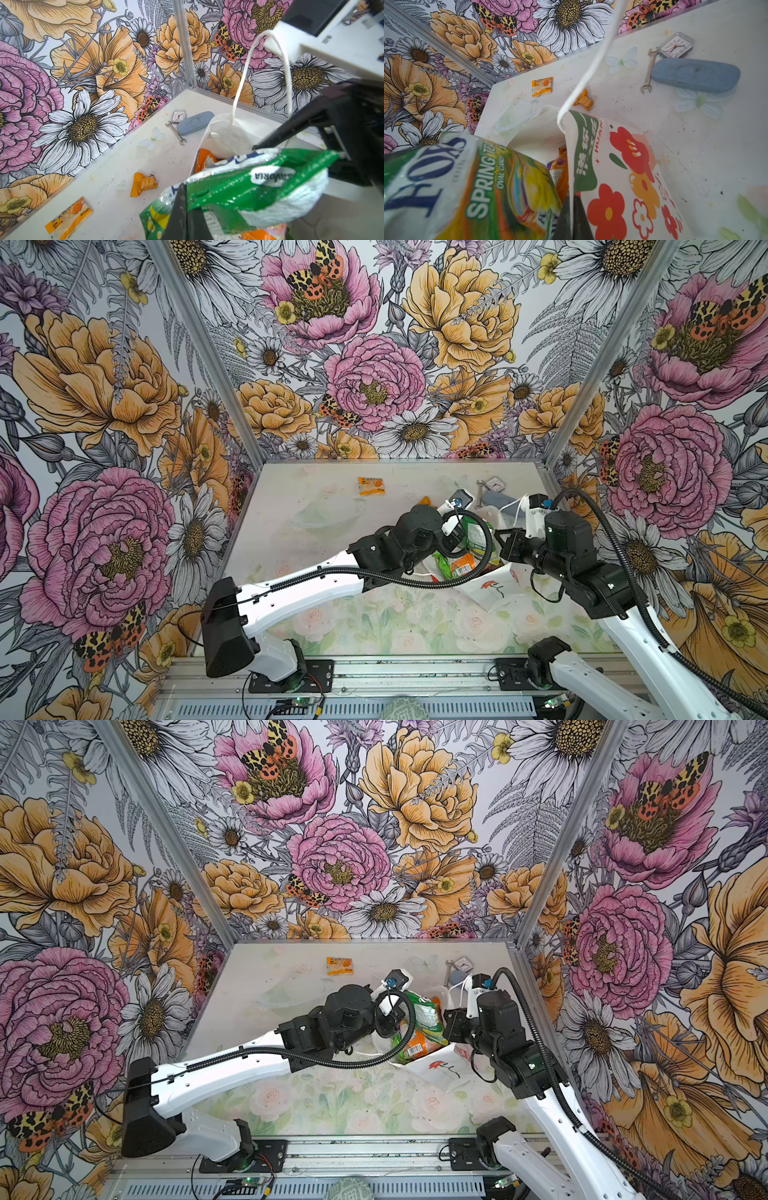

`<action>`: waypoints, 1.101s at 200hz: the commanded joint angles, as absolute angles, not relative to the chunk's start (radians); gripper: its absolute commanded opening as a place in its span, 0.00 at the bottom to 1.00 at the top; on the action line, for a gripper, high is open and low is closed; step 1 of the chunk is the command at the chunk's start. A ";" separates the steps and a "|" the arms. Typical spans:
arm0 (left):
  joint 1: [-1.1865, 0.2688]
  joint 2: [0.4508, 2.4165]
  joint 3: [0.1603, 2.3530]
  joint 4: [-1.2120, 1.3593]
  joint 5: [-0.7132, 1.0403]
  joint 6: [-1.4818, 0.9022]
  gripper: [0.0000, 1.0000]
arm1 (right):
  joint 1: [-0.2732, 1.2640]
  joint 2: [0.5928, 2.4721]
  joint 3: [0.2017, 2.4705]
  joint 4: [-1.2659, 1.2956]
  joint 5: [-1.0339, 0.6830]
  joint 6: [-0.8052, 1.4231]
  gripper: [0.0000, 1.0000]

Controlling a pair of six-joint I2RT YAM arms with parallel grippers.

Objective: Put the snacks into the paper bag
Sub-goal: 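Lower the green bag into the paper bag held by the right gripper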

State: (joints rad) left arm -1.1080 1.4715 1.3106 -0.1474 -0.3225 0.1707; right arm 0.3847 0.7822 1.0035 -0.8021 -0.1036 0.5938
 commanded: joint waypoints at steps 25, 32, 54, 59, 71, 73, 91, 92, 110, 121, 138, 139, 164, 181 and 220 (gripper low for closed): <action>-1.086 1.537 1.342 -0.010 -0.331 0.204 0.00 | 0.382 0.750 1.054 -0.575 -0.149 0.625 0.00; -1.091 1.552 1.352 -0.031 -0.328 0.211 0.00 | 0.381 0.749 1.054 -0.575 -0.147 0.626 0.00; -1.125 1.592 1.371 -0.077 -0.361 0.264 0.00 | 0.376 0.748 1.051 -0.577 -0.130 0.635 0.00; -1.135 1.598 1.372 -0.089 -0.372 0.279 0.00 | 0.375 0.748 1.050 -0.577 -0.125 0.637 0.00; -1.149 1.614 1.380 -0.117 -0.400 0.307 0.00 | 0.371 0.748 1.048 -0.577 -0.115 0.646 0.00; -1.153 1.617 1.382 -0.120 -0.403 0.311 0.00 | 0.372 0.749 1.048 -0.577 -0.113 0.647 0.00; -1.157 1.624 1.377 -0.138 -0.425 0.321 0.00 | 0.368 0.748 1.046 -0.577 -0.098 0.656 0.00; -1.157 1.623 1.376 -0.138 -0.427 0.321 0.00 | 0.368 0.748 1.046 -0.577 -0.097 0.656 0.00; -1.149 1.611 1.353 -0.126 -0.439 0.318 0.00 | 0.364 0.748 1.047 -0.575 -0.093 0.663 0.00; -1.141 1.606 1.344 -0.118 -0.438 0.310 0.00 | 0.365 0.751 1.051 -0.575 -0.101 0.663 0.00; -1.125 1.620 1.364 -0.155 -0.433 0.305 0.00 | 0.364 0.757 1.052 -0.574 -0.114 0.664 0.00; -1.125 1.621 1.367 -0.160 -0.433 0.307 0.00 | 0.364 0.756 1.052 -0.574 -0.114 0.664 0.00; -1.112 1.649 1.378 -0.201 -0.448 0.320 0.00 | 0.364 0.746 1.054 -0.574 -0.110 0.661 0.00; -1.094 1.671 1.391 -0.232 -0.438 0.301 0.00 | 0.365 0.740 1.055 -0.570 -0.114 0.659 0.00; -1.081 1.719 1.443 -0.288 -0.501 0.274 0.00 | 0.365 0.739 1.052 -0.568 -0.115 0.658 0.00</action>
State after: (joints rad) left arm -1.0939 1.6981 1.3968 -0.2306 -0.4355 0.2947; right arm 0.3714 0.7818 1.0031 -0.7994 -0.1032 0.6472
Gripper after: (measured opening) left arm 0.050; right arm 0.047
